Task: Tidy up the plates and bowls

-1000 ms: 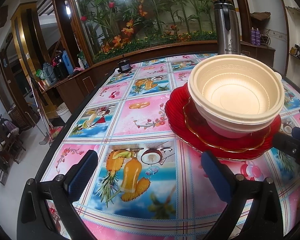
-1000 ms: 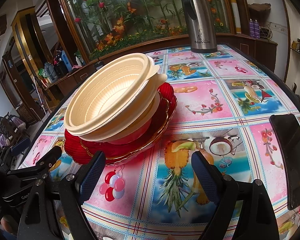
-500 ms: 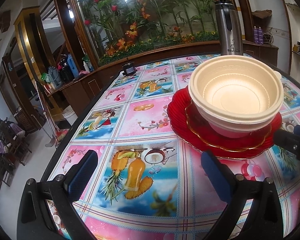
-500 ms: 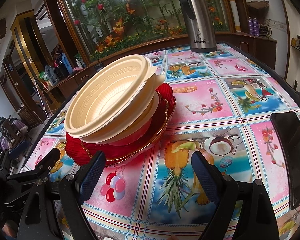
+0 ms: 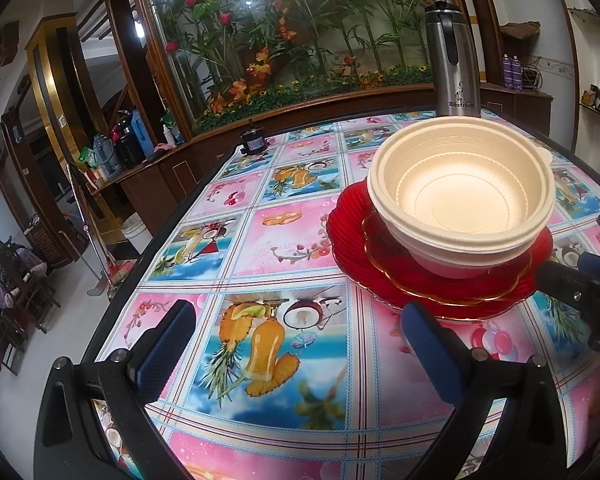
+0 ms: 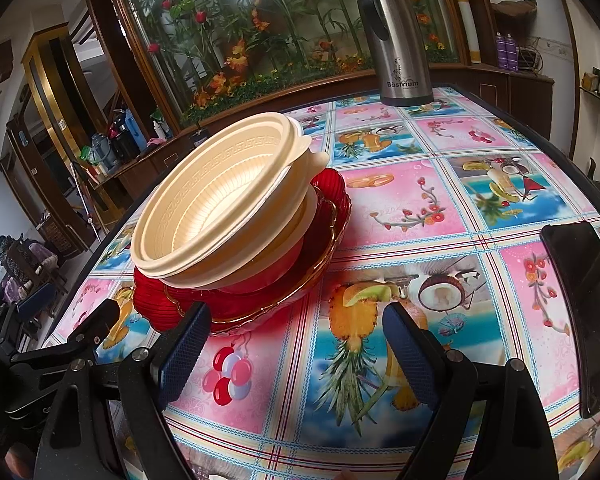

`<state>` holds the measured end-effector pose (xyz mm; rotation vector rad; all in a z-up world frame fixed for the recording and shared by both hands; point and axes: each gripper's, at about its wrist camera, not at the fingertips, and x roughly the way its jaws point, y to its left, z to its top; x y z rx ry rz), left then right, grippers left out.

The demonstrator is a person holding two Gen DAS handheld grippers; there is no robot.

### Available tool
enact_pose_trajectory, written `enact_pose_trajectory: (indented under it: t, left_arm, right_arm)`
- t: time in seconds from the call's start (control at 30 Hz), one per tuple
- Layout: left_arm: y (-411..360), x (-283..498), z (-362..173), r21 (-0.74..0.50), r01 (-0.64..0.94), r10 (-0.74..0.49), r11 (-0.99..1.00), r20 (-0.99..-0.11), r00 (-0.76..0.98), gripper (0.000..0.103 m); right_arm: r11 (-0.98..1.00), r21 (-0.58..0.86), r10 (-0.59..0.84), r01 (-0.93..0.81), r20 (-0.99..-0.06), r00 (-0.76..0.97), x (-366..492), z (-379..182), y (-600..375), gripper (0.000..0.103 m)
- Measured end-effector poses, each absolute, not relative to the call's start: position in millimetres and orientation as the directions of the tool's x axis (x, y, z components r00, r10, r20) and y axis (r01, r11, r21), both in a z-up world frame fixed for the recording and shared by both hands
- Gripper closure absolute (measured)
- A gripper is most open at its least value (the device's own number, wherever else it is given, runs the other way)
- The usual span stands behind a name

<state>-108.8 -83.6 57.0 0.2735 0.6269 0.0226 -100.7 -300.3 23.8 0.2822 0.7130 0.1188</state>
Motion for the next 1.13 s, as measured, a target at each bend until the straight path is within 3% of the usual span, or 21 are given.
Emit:
enact_pose_trajectory:
  t: [0.9, 1.13]
  left_arm:
    - [-91.0, -112.6, 58.1, 0.268, 0.081, 0.094, 0.960, -0.579, 0.810, 0.000]
    - [-88.3, -114.8, 59.6, 0.215, 0.126, 0.028, 0.969, -0.597, 0.801, 0.000]
  right_arm:
    - [0.955, 0.297, 0.205, -0.011, -0.629, 0.750, -101.3, 24.2, -300.5, 0.012]
    - [0.955, 0.298, 0.205, -0.011, -0.629, 0.750, -101.2, 24.2, -300.7, 0.012]
